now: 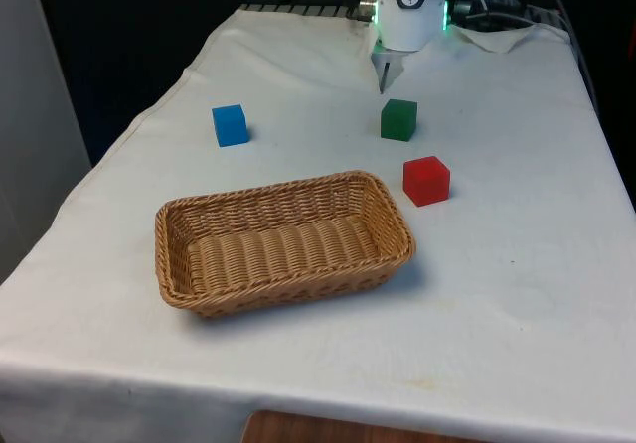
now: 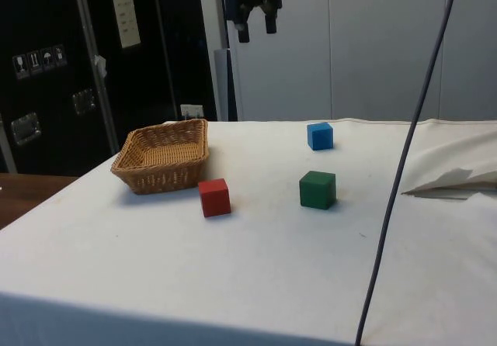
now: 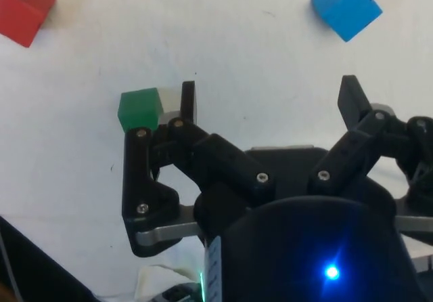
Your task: Pick up the blue cube and place it into the basket.
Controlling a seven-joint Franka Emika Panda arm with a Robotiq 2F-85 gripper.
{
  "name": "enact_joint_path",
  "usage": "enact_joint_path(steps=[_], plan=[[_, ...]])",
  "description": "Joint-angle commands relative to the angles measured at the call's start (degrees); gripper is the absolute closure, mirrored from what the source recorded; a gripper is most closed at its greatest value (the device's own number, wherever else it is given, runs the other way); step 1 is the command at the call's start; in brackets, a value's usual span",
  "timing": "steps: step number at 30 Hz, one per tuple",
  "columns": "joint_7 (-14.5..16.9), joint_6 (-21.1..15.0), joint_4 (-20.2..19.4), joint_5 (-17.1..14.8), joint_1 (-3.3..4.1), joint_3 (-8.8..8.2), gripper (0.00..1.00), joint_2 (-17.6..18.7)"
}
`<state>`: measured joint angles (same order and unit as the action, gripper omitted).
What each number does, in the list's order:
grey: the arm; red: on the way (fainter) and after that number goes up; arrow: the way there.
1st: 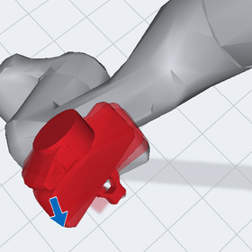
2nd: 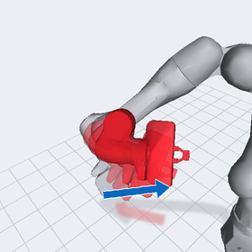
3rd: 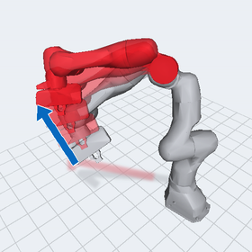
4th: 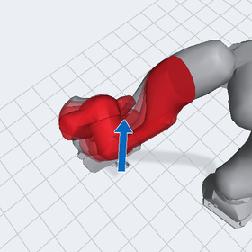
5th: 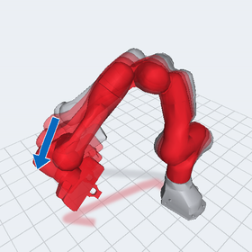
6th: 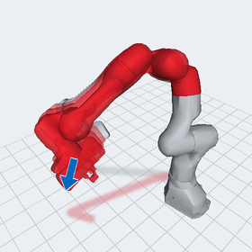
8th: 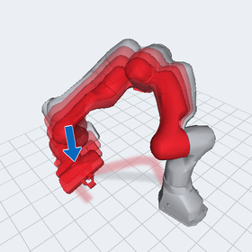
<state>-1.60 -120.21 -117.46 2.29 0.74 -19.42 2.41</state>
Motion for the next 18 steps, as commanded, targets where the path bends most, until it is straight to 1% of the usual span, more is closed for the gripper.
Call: enact_joint_path(steps=[1,4,5,6,8,11,13,14,15,18], plan=[[0.1,-1.3,-0.5,-0.5,-0.17,-0.23,0.00,-0.1],[0.7,-2.2,-1.1,-1.3,-0.23,-0.74,0.00,-0.2],[0.2,-1.4,-0.7,-0.6,-0.11,-0.69,0.00,0.0],[1.0,-2.4,-1.3,-1.6,-0.29,-0.92,0.00,-0.2],[1.7,-2.9,-1.7,-2.2,-0.40,-1.26,0.00,-0.3],[3.3,-3.6,-2.2,-3.8,-0.40,-2.06,0.00,-0.5],[4.1,-3.6,-2.5,-4.5,-0.40,-2.41,0.00,-0.6],[3.6,-2.9,-1.9,-3.8,-0.29,-2.41,0.00,-0.1],[4.5,-3.7,-2.6,-4.9,-0.46,-2.58,0.00,-0.6],[5.5,-3.7,-2.9,-5.9,-0.52,-3.15,0.00,-0.7]])
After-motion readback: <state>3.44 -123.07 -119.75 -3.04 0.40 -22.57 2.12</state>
